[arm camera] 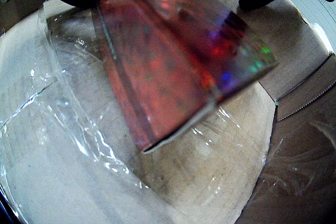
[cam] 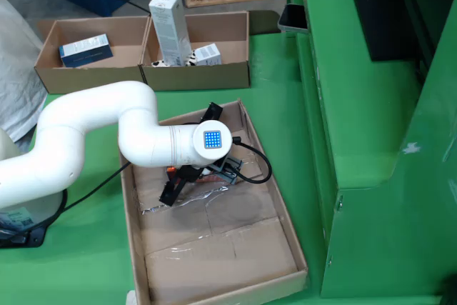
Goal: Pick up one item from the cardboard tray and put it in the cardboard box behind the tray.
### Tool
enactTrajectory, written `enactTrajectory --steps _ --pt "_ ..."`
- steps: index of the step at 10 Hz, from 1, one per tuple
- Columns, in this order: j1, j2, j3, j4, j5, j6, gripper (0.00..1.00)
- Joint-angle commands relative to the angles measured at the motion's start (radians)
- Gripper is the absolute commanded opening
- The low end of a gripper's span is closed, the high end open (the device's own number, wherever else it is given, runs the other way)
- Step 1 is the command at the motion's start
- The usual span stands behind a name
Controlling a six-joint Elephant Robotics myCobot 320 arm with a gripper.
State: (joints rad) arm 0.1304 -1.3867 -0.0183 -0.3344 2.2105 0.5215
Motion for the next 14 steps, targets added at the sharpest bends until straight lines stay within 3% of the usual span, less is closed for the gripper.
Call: enactTrajectory --steps 1,9,14 --pt "0.005 0.033 0.018 0.007 0.015 -0.007 1.00" --pt "0.005 0.033 0.018 0.007 0.015 -0.007 1.00" --pt "0.005 0.033 0.018 0.007 0.015 -0.007 0.50"
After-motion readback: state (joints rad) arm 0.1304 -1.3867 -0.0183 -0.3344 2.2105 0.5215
